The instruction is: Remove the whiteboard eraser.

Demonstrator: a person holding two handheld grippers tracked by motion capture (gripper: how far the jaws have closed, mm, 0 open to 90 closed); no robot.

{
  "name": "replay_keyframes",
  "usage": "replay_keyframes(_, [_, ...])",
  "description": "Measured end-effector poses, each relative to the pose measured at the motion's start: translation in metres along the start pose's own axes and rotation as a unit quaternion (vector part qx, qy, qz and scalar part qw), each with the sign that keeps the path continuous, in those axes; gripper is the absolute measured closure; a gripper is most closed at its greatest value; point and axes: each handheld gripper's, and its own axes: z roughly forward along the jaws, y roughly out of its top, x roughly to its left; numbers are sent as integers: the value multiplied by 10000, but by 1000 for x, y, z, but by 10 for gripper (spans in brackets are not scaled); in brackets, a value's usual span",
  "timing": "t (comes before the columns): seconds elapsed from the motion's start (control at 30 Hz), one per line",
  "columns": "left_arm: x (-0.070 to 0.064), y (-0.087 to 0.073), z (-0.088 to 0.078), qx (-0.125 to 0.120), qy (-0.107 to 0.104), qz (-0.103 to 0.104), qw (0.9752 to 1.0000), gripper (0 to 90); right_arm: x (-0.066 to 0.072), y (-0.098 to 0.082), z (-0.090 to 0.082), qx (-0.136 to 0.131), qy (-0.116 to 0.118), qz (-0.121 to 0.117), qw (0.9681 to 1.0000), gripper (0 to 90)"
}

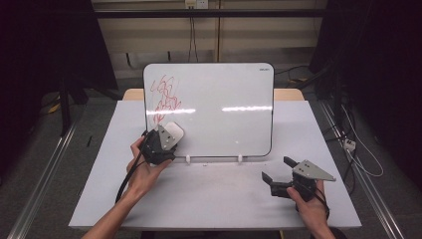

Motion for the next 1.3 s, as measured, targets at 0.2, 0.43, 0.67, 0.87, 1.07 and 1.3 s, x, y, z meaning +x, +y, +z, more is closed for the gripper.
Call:
replay_keyframes(0.2, [4, 0, -1, -55, -116, -154, 9998, 308, 0, 0, 0, -9, 4, 6, 10000, 51])
replay_keyframes(0.43, [11, -1, -2, -165, -327, -407, 9985, 309, 0, 0, 0, -10, 1, 17, 10000, 51])
replay_keyframes(0.67, [13, -2, -3, -264, -465, -564, 9970, 309, 0, 0, 0, -9, -4, 23, 10000, 51])
replay_keyframes(0.87, [13, -2, -5, -388, -546, -635, 9957, 309, -1, 0, 0, -10, -19, 39, 10000, 51])
replay_keyframes(1.07, [13, 3, -19, -614, -580, -658, 9942, 308, -1, 0, 1, -5, -25, 76, 10000, 51])
replay_keyframes(1.3, [20, 1, -23, -744, -574, -816, 9922, 308, -1, 0, 2, -21, -75, 109, 9999, 51])
